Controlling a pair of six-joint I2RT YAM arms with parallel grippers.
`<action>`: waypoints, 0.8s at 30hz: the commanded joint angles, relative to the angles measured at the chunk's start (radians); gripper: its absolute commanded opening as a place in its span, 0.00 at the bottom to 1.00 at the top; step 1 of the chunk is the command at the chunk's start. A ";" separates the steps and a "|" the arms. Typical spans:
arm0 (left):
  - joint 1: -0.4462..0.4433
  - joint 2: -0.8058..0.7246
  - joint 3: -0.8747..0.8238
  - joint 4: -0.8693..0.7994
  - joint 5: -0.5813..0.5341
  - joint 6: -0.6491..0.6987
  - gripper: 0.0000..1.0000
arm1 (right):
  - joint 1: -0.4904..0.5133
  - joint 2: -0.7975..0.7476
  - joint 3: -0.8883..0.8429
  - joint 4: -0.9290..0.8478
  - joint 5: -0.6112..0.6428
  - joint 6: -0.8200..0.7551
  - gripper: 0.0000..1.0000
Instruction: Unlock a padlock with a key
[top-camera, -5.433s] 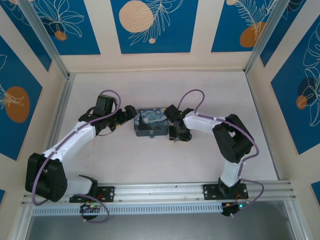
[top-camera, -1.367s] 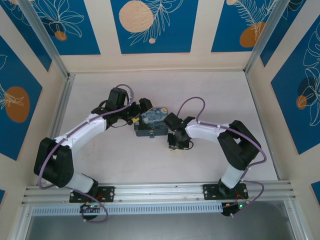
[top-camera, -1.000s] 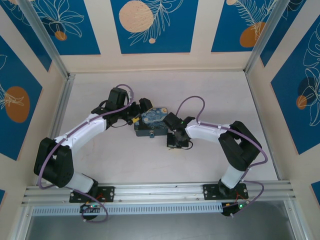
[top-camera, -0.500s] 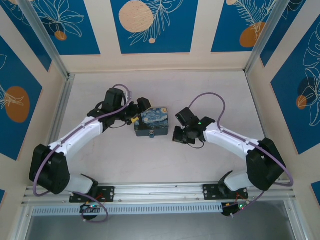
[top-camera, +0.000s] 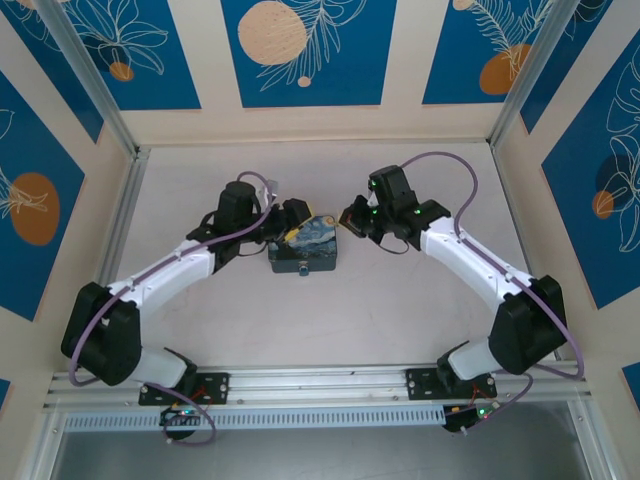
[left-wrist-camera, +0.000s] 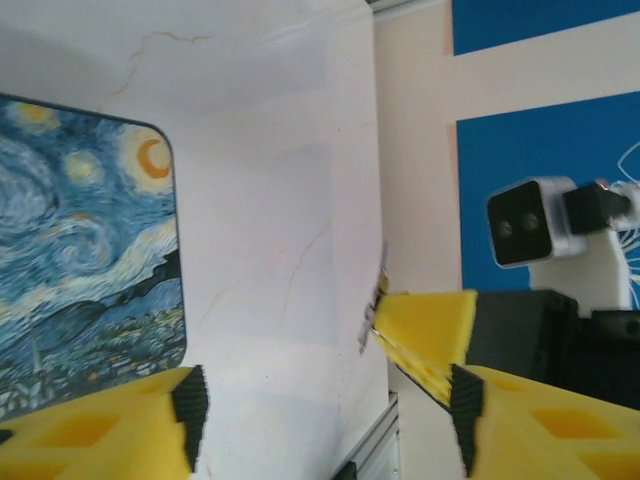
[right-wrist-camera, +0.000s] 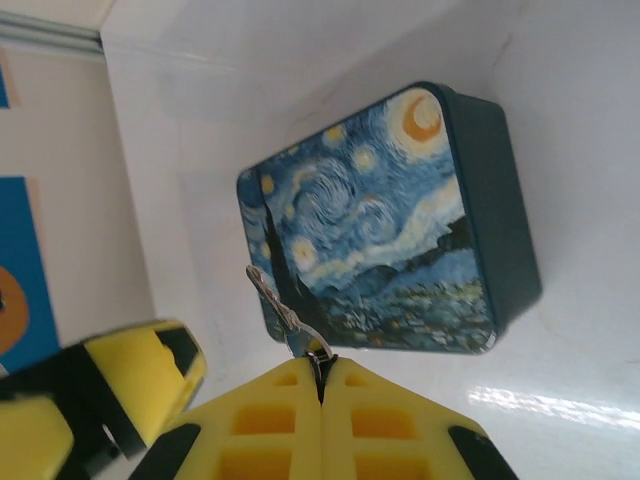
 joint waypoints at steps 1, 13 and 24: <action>-0.008 0.016 0.001 0.112 0.036 0.007 0.63 | -0.021 0.046 0.013 0.042 -0.083 0.095 0.00; -0.024 0.089 0.004 0.143 0.029 0.008 0.60 | -0.037 0.092 -0.017 0.168 -0.169 0.193 0.00; -0.041 0.151 0.066 0.146 0.005 0.003 0.49 | -0.037 0.090 -0.034 0.187 -0.187 0.200 0.00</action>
